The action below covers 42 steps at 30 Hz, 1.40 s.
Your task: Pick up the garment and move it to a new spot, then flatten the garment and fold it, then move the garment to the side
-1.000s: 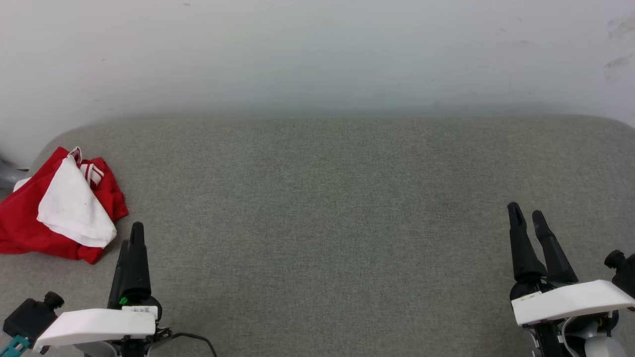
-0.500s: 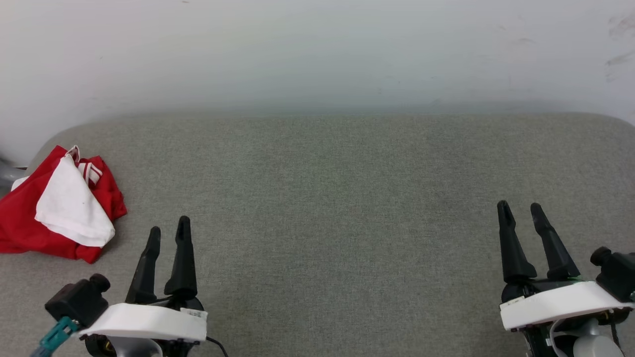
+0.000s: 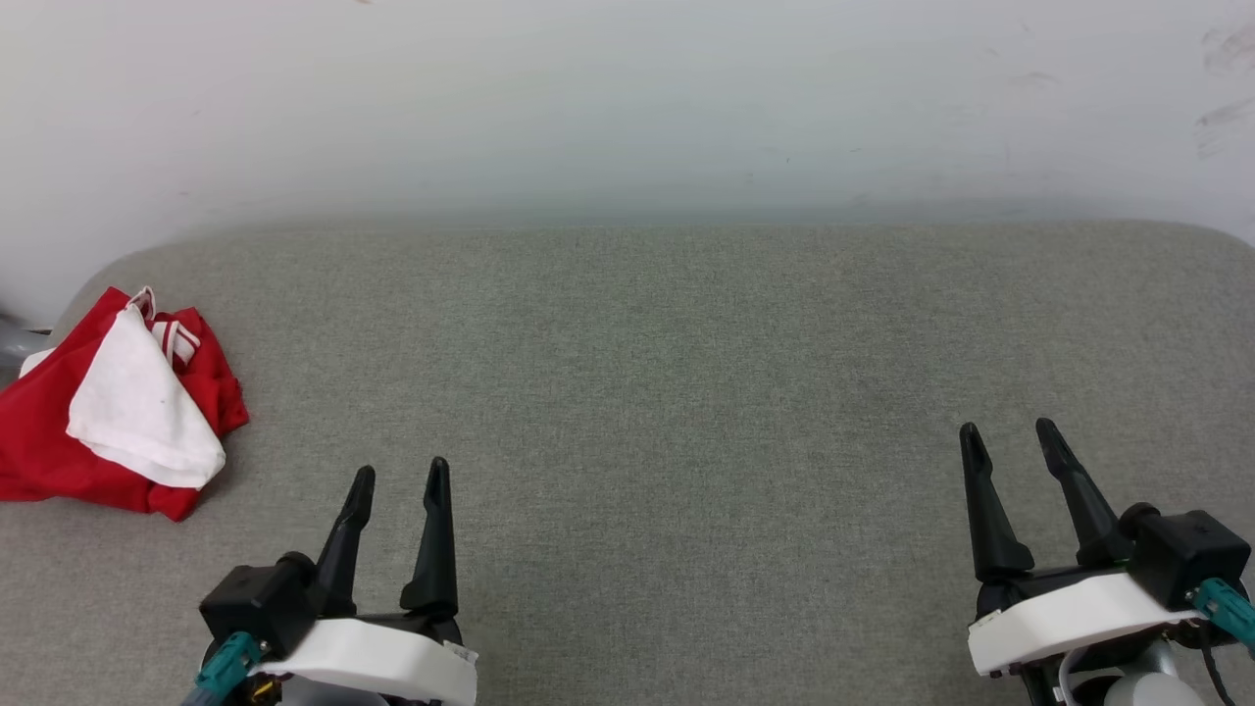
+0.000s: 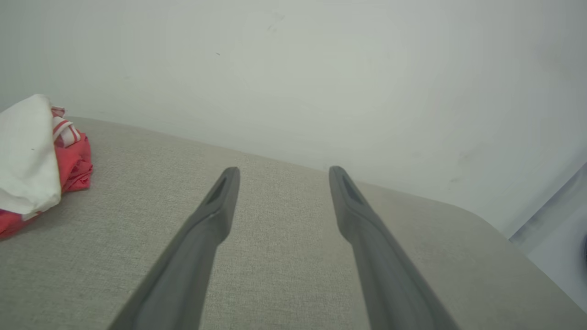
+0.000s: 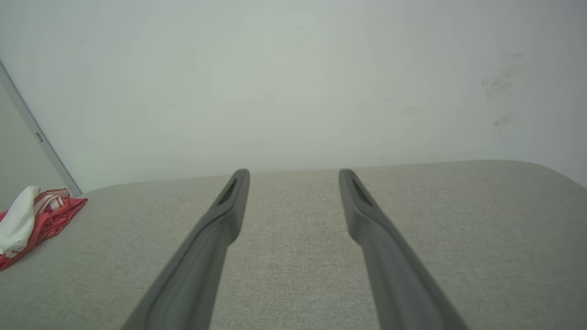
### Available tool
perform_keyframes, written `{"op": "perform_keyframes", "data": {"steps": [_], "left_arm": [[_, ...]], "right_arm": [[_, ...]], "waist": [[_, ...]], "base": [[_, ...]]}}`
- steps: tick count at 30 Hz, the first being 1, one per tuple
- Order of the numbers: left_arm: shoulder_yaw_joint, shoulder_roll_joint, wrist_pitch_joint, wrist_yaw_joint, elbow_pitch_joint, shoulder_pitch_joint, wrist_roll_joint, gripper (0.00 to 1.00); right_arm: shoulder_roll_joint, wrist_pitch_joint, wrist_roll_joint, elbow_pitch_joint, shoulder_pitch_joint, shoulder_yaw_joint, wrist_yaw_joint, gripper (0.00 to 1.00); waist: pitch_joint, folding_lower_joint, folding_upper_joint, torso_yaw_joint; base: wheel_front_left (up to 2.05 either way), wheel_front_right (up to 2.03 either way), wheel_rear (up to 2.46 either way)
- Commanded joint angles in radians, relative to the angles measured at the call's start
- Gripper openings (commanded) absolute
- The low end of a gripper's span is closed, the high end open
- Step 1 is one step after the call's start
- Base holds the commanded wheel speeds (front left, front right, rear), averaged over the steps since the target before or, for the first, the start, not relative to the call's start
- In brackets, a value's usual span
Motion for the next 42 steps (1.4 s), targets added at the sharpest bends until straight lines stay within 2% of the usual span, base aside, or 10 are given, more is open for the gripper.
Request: {"op": "perform_keyframes", "data": {"steps": [1, 13, 21, 28, 36, 42], "left_arm": [[-0.008, 0.007, -0.008, 0.005, -0.002, 0.009, 0.026, 1.0], [-0.093, 0.052, -0.035, 0.086, 0.006, 0.011, 0.155, 1.0], [-0.119, 0.055, -0.052, 0.12, 0.0, 0.015, 0.189, 1.0], [-0.07, 0.025, -0.067, 0.072, -0.002, 0.03, 0.192, 1.0], [-0.025, 0.002, -0.082, -0.002, 0.027, 0.044, 0.213, 1.0], [-0.023, -0.003, -0.093, -0.019, 0.032, 0.042, 0.277, 1.0]], "right_arm": [[0.001, -0.007, -0.029, -0.006, 0.005, 0.003, 0.0, 1.0], [0.001, -0.036, -0.157, -0.012, 0.013, 0.008, 0.0, 1.0], [0.001, -0.053, -0.221, -0.022, 0.016, 0.01, 0.0, 1.0], [0.001, -0.066, -0.216, -0.025, 0.02, 0.004, 0.0, 1.0], [0.001, -0.081, -0.078, -0.013, 0.027, 0.015, 0.0, 1.0], [0.001, -0.093, -0.104, -0.007, 0.025, 0.032, 0.0, 1.0]], "waist": [[0.0, 0.0, 0.0, 0.0], [0.0, 0.0, 0.0, -0.002], [0.002, 0.0, 0.0, -0.003], [0.004, 0.0, 0.0, -0.004], [0.006, 0.0, 0.0, -0.006], [0.01, 0.0, 0.0, -0.002]], "base": [[0.0, 0.0, 0.0], [0.0, 0.0, 0.0], [0.0, 0.0, 0.0], [0.0, 0.0, 0.0], [0.0, 0.0, 0.0], [0.0, 0.0, 0.0]]}}
